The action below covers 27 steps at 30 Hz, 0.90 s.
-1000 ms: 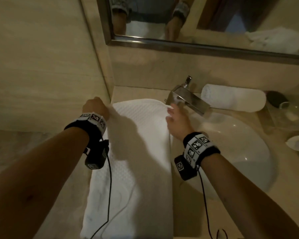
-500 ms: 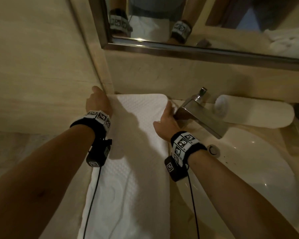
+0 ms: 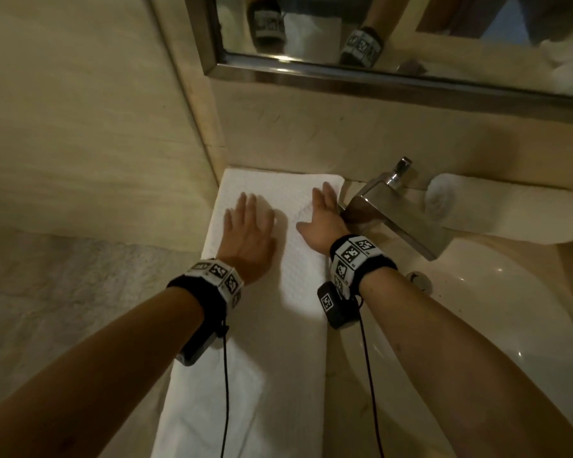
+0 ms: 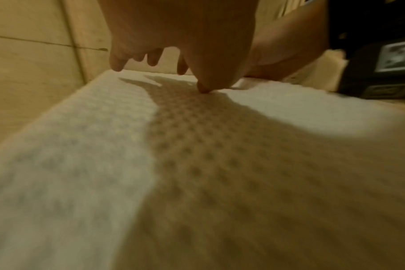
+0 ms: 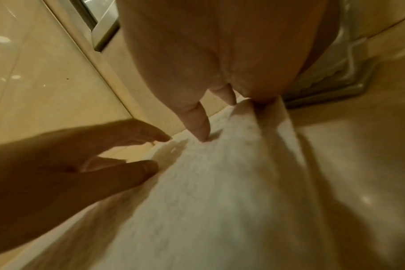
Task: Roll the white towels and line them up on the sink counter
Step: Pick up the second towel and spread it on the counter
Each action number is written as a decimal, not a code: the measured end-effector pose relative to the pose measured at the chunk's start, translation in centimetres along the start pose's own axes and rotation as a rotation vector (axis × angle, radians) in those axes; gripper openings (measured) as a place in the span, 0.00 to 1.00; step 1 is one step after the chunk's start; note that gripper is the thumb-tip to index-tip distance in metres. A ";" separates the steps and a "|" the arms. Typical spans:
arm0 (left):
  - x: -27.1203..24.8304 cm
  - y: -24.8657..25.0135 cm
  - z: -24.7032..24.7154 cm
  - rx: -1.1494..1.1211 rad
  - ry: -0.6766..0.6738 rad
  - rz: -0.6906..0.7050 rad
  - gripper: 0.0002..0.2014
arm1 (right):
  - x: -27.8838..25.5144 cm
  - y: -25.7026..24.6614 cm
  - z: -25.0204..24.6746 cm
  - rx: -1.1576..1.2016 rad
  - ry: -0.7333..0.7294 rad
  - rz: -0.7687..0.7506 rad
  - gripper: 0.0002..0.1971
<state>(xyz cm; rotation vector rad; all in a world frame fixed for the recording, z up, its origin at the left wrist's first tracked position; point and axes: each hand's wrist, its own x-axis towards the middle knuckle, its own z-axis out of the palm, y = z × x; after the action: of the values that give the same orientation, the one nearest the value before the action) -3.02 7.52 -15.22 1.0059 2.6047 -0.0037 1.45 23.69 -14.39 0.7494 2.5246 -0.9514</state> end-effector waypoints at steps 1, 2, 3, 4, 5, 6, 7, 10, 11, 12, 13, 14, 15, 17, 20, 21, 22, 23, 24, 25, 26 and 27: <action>-1.1 0.6 0.2 0.015 -0.001 0.057 0.32 | -0.4 0.4 0.2 0.027 0.034 -0.046 0.37; -2.2 1.2 0.4 0.041 0.002 0.108 0.34 | -1.0 0.7 0.4 0.071 0.089 -0.101 0.34; -3.1 1.7 0.6 0.064 -0.001 0.142 0.37 | -1.7 1.2 0.8 0.139 0.165 -0.145 0.30; -3.9 2.2 0.7 0.073 -0.013 0.156 0.40 | -2.6 1.6 1.2 0.221 0.253 -0.167 0.26; -4.5 2.5 0.8 0.069 -0.038 0.150 0.43 | -3.5 2.0 1.6 0.298 0.334 -0.157 0.23; -4.7 2.6 0.9 0.058 -0.073 0.137 0.46 | -4.5 2.3 2.0 0.353 0.394 -0.122 0.19; -4.8 2.6 0.9 0.053 -0.115 0.123 0.49 | -5.4 2.5 2.4 0.390 0.432 -0.070 0.16; -4.8 2.5 0.4 0.039 -0.231 0.117 0.52 | -8.2 3.0 3.3 0.431 0.450 0.101 0.14; -4.8 2.4 0.4 0.025 -0.251 0.122 0.53 | -8.8 3.1 3.4 0.453 0.413 0.169 0.14; -4.7 2.2 0.4 0.009 -0.264 0.125 0.54 | -9.1 3.2 3.7 0.483 0.366 0.227 0.14; -4.6 2.1 0.5 -0.005 -0.268 0.128 0.54 | -9.3 3.2 3.9 0.498 0.315 0.275 0.13; -4.6 2.0 0.6 -0.016 -0.266 0.133 0.54 | -9.4 3.2 4.2 0.487 0.274 0.304 0.12; -4.6 2.0 0.8 -0.025 -0.262 0.138 0.54 | -9.4 3.2 4.5 0.470 0.239 0.320 0.12; -4.6 1.9 1.0 -0.049 -0.257 0.138 0.53 | -9.6 3.3 4.8 0.439 0.173 0.347 0.16; -4.5 2.0 1.1 -0.071 -0.253 0.133 0.53 | -10.4 3.7 5.8 0.480 0.093 0.400 0.14; -4.5 2.0 1.1 -0.072 -0.252 0.130 0.53 | -10.6 3.8 6.3 0.459 0.088 0.399 0.13; -4.5 2.0 1.2 -0.074 -0.250 0.129 0.53 | -10.8 4.0 6.7 0.398 0.094 0.378 0.13; -4.5 2.0 1.2 -0.074 -0.250 0.129 0.53 | -11.1 3.9 7.0 0.331 0.109 0.357 0.15; -4.5 1.9 1.3 -0.075 -0.250 0.132 0.52 | -11.3 3.9 7.3 0.276 0.140 0.336 0.16; -4.5 1.9 1.3 -0.076 -0.251 0.134 0.52 | -11.6 3.7 7.4 0.263 0.172 0.319 0.17; -4.5 2.0 1.3 -0.075 -0.252 0.139 0.52 | -12.0 3.4 7.4 0.278 0.200 0.307 0.18; -4.6 2.0 1.3 -0.073 -0.250 0.139 0.51 | -12.2 3.1 7.5 0.306 0.205 0.291 0.19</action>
<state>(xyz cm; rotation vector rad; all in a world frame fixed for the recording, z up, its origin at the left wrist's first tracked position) 1.82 5.87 -14.71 1.0839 2.2903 -0.0005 14.02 16.20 -15.47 1.3264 2.3664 -1.2209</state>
